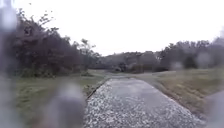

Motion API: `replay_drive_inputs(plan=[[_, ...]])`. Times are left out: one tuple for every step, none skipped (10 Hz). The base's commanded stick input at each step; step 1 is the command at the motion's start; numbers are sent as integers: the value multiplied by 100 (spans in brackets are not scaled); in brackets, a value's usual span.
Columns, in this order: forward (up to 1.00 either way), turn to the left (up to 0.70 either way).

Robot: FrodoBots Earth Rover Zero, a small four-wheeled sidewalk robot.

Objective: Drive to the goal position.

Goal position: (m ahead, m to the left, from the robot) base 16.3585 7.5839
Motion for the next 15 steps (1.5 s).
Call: replay_drive_inputs(plan=[[85, 0], [85, 0], [85, 0], [85, 0], [85, 0], [85, 0], [85, 0], [85, 0], [85, 0], [85, 0], [85, 0], [85, 0], [85, 0], [85, 0], [85, 0]])
